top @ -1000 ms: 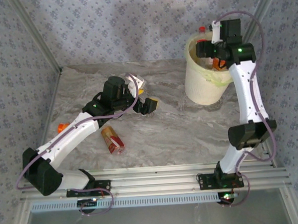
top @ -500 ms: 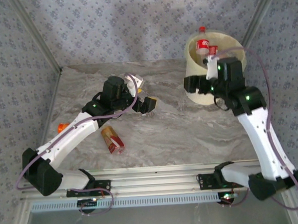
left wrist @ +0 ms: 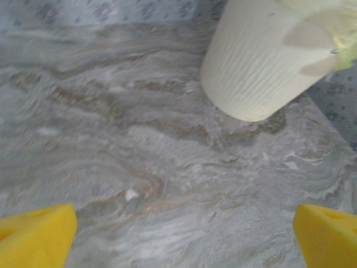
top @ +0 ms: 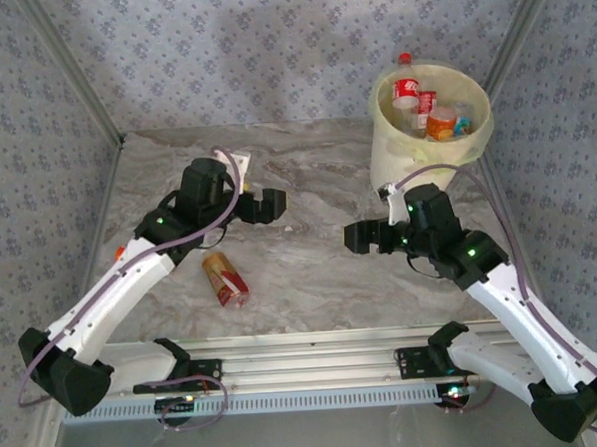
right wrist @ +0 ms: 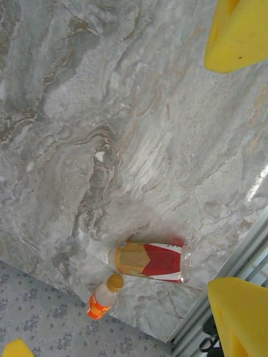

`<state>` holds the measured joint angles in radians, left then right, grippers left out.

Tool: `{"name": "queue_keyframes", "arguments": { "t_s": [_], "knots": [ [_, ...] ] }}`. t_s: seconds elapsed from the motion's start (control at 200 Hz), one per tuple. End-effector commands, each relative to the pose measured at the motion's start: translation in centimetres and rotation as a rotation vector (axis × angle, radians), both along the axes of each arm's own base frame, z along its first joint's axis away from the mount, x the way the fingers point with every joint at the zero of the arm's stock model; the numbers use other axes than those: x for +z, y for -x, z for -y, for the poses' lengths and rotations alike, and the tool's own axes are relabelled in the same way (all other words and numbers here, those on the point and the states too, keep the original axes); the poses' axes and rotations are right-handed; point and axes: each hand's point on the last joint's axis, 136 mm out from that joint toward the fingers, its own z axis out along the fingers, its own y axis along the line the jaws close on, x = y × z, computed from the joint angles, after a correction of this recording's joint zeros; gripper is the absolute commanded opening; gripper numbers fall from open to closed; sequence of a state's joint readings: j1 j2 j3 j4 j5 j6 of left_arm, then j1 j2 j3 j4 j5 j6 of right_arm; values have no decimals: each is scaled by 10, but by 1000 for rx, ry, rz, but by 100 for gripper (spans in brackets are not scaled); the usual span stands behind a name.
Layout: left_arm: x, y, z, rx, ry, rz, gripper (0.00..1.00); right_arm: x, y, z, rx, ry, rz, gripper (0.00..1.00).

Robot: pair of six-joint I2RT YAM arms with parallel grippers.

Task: Put the plastic bottles in the bin

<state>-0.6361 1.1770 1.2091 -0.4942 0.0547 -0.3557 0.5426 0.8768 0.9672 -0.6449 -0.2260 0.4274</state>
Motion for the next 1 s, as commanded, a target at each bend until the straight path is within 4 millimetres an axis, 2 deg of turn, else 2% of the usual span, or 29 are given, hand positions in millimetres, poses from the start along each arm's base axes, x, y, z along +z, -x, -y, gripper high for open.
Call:
{"name": "queue_keyframes", "arguments": {
  "t_s": [0.0, 0.08, 0.26, 0.385, 0.485, 0.64, 0.854, 0.999],
  "knots": [
    [-20, 20, -43, 167, -41, -144, 100, -8, 4, -8, 18, -16, -17, 97],
    [-41, 33, -67, 249, -65, -250, 100, -14, 11, -10, 34, -16, -22, 97],
    [-88, 61, -108, 415, -167, -449, 100, -24, 20, -24, 90, -64, -63, 97],
    [-117, 73, -127, 510, -182, -512, 100, -35, 19, -30, 109, -37, -98, 97],
    [-141, 78, -132, 534, -180, -578, 100, -36, 17, -37, 102, -37, -94, 97],
    [-177, 84, -127, 524, -139, -690, 99, -35, 14, -49, 112, -40, -88, 97],
    [-197, 85, -128, 525, -89, -712, 100, -42, 11, -60, 135, 23, -119, 97],
    [-209, 80, -120, 497, -34, -727, 100, -43, 10, -66, 132, 16, -123, 97]
  ]
}}
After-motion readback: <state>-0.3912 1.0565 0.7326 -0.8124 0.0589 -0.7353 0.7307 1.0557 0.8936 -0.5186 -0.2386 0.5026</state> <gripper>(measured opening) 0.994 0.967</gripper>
